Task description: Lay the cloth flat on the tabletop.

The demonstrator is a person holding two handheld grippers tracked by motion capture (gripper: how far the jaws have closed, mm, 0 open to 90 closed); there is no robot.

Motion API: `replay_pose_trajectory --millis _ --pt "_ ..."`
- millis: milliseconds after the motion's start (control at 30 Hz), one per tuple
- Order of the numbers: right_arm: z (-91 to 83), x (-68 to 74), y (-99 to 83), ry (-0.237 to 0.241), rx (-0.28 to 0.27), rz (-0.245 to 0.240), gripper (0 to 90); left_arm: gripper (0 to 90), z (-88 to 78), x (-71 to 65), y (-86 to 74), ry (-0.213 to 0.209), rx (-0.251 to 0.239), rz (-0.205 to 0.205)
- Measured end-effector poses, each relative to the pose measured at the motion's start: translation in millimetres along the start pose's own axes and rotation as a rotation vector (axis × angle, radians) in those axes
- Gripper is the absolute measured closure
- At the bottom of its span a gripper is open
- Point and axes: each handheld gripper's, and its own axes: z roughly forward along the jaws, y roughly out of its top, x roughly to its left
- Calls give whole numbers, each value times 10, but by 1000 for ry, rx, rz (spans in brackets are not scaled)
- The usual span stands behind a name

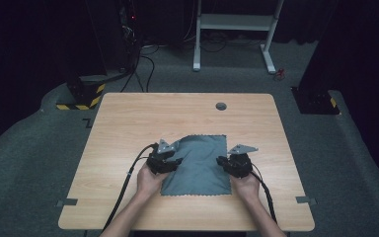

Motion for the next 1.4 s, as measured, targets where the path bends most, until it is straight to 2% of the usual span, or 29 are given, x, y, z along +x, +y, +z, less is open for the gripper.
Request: replay_pose_trajectory --millis 133,267,300,333,433,567,600,767,900,967,1000,1067,1167,1300,1333,1367,1400 --pt "30 100 -108 -19 10 -37 733 541 176 -53 70 -2 52 23" --pt "33 156 -150 -30 26 -56 719 527 278 -47 199 8 48 13" --pt "29 163 -153 -25 27 -56 717 524 317 -42 252 29 53 9" --pt "29 163 -153 -25 27 -56 717 524 317 -42 252 29 53 9" --pt "35 183 -157 -34 32 -71 710 525 394 35 316 72 104 4" --pt "34 185 -159 -34 33 -70 709 527 407 226 329 115 98 -80" --pt "36 188 -158 -37 32 -82 706 528 407 272 329 128 102 -95" --pt "35 185 -158 -33 33 -75 704 528 405 492 380 206 111 -120" --pt "36 193 -158 -37 34 -82 701 523 386 663 400 231 97 -190" --pt "35 191 -158 -36 34 -80 701 518 344 693 384 215 92 -206" --pt "37 188 -158 -34 32 -79 697 513 273 665 355 186 74 -202" --pt "36 186 -158 -32 32 -79 692 511 226 636 342 171 70 -188" --pt "8 190 -166 -46 23 -80 689 508 41 499 277 128 44 -152" --pt "-158 231 -184 -38 -1 -77 710 510 -211 263 110 76 43 -83" --pt "-248 265 -218 -24 0 -97 735 512 -328 137 -10 44 37 -77" --pt "-289 281 -245 -16 5 -109 750 514 -328 137 -10 44 37 -77" --pt "-329 305 -280 -12 6 -110 761 524 -386 74 -74 33 34 -72"
